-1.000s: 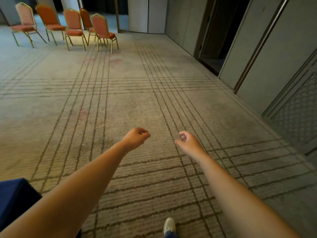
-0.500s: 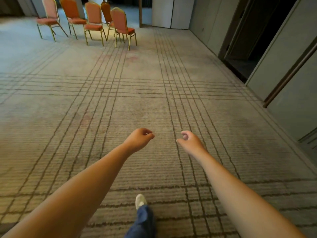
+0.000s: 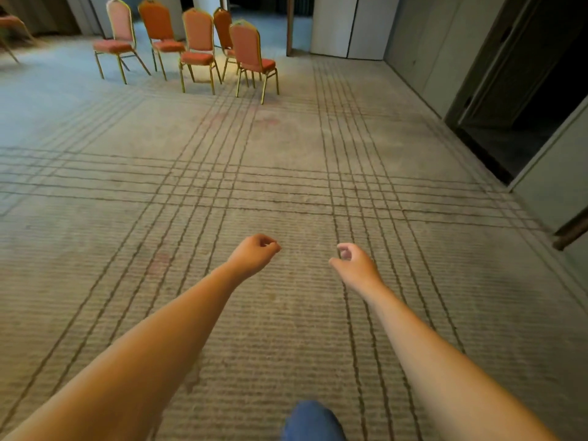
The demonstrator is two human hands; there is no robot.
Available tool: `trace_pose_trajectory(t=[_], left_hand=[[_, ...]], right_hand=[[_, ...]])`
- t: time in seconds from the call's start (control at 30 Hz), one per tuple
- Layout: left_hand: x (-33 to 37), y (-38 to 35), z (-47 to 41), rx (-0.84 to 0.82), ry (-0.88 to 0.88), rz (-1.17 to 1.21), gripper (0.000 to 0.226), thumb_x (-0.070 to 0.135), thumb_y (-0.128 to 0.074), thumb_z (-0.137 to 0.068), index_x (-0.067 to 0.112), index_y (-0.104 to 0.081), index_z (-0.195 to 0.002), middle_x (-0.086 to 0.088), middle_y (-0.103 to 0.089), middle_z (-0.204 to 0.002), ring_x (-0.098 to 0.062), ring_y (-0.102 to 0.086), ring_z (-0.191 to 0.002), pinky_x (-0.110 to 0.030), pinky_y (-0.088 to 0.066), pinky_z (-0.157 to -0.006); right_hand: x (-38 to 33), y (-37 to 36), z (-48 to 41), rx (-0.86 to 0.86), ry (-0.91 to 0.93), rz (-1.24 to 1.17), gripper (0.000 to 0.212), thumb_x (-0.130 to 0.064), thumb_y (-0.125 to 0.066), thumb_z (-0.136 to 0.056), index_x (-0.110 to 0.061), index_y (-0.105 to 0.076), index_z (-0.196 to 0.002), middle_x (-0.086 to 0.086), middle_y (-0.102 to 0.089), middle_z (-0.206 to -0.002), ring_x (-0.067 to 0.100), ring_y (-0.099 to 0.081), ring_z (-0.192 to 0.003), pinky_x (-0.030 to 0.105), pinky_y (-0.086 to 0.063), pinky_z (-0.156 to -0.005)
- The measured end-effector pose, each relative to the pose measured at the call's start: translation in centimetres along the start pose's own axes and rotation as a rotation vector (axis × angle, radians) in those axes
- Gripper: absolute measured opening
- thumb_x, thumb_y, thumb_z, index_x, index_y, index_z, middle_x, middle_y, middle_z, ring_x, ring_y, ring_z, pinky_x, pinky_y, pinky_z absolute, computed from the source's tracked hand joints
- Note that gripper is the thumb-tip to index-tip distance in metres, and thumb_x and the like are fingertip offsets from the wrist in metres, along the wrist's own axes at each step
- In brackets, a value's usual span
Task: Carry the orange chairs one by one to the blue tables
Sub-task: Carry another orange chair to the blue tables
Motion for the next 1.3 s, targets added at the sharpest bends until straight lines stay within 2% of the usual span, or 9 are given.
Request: trace_pose_trajectory(t=[0.17,0.33,0.47,0.63,0.77,0.83,1.03,1.17,1.3], left_hand=[[2.8,3.3,-12.2,0.025,0.035,0.006,0.027,0.036,-0.055,-0.095,0.017,-0.062,-0.113,-0.003,-0.066,-0.11,-0.021,-0.063,-0.101,-0.041,-0.05,-0.097],[8.3,7.5,-25.2,0.1,0.001,0.041,0.022,0.033,-0.055,-0.095,0.016,-0.061,-0.108,-0.007,-0.066,-0.11,-0.025,-0.063,-0.102,-0.044,-0.05,-0.096],[14.7,11.8,-36.0,0.159,-0.051,0.057,0.03,0.034,-0.055,-0.095,0.014,-0.061,-0.116,-0.006,-0.065,-0.113,-0.025,-0.063,-0.102,-0.045,-0.049,-0.098],[18.7,17.2,-47.2,0.214,-0.083,0.07,0.024,0.037,-0.058,-0.092,0.021,-0.062,-0.108,-0.005,-0.066,-0.112,-0.024,-0.063,-0.103,-0.047,-0.049,-0.098],[22.1,21.5,-56.5,0.257,-0.087,0.1,0.031,0.035,-0.057,-0.094,0.015,-0.061,-0.118,-0.006,-0.065,-0.114,-0.025,-0.062,-0.104,-0.046,-0.048,-0.099],[23.3,23.8,-62.3,0.279,-0.108,0.102,0.032,0.033,-0.057,-0.094,0.013,-0.061,-0.118,-0.008,-0.065,-0.114,-0.026,-0.062,-0.104,-0.047,-0.048,-0.099],[29.2,32.6,-80.0,0.333,-0.174,0.114,0.028,0.029,-0.057,-0.094,0.009,-0.062,-0.114,-0.016,-0.067,-0.108,-0.031,-0.064,-0.1,-0.047,-0.05,-0.095],[33.2,37.7,-90.9,0.335,-0.209,0.117,0.023,0.031,-0.059,-0.092,0.015,-0.063,-0.107,-0.011,-0.067,-0.104,-0.028,-0.063,-0.1,-0.049,-0.049,-0.097],[35.6,40.2,-99.9,0.307,-0.186,0.078,0.028,0.035,-0.058,-0.092,0.017,-0.063,-0.112,-0.005,-0.064,-0.111,-0.023,-0.061,-0.102,-0.046,-0.048,-0.099]], right_hand=[[-3.7,0.4,-14.2,-0.021,0.007,-0.027,0.05,-0.034,-0.062,-0.09,-0.023,-0.048,-0.136,0.004,-0.046,-0.144,0.018,-0.05,-0.127,0.029,-0.042,-0.093],[-9.7,2.5,-29.2,-0.046,0.103,-0.01,0.049,-0.033,-0.061,-0.091,-0.021,-0.049,-0.136,0.005,-0.048,-0.14,0.02,-0.053,-0.121,0.034,-0.045,-0.097],[-16.4,5.4,-42.3,-0.048,0.195,0.009,0.049,-0.033,-0.061,-0.09,-0.02,-0.049,-0.136,0.005,-0.049,-0.138,0.021,-0.054,-0.119,0.033,-0.045,-0.096],[-23.4,6.9,-54.7,-0.056,0.25,0.008,0.051,-0.032,-0.062,-0.091,-0.019,-0.048,-0.138,0.006,-0.049,-0.139,0.022,-0.053,-0.12,0.033,-0.045,-0.096],[-29.0,7.2,-65.1,-0.073,0.29,0.014,0.052,-0.034,-0.062,-0.09,-0.021,-0.047,-0.139,0.006,-0.048,-0.139,0.021,-0.053,-0.121,0.03,-0.044,-0.092],[-32.1,7.2,-70.6,-0.049,0.317,0.017,0.052,-0.034,-0.062,-0.091,-0.021,-0.046,-0.139,0.005,-0.048,-0.138,0.021,-0.053,-0.12,0.029,-0.043,-0.088],[-42.2,8.2,-87.7,0.055,0.357,0.004,0.052,-0.035,-0.064,-0.089,-0.022,-0.048,-0.137,0.006,-0.049,-0.137,0.021,-0.054,-0.119,0.033,-0.045,-0.095],[-48.2,9.2,-97.8,0.104,0.353,-0.016,0.053,-0.036,-0.065,-0.088,-0.024,-0.048,-0.136,0.003,-0.05,-0.137,0.019,-0.054,-0.119,0.033,-0.046,-0.094],[-51.7,9.4,-106.6,0.108,0.32,-0.027,0.054,-0.037,-0.065,-0.087,-0.025,-0.048,-0.137,0.002,-0.05,-0.137,0.018,-0.054,-0.118,0.034,-0.047,-0.095]])
Point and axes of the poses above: each hand's wrist, its own z-axis away from the middle knuckle, its own y-axis out of the back of the hand, x = y × z, the point moved 2 cm from there along -z, towards the middle knuckle
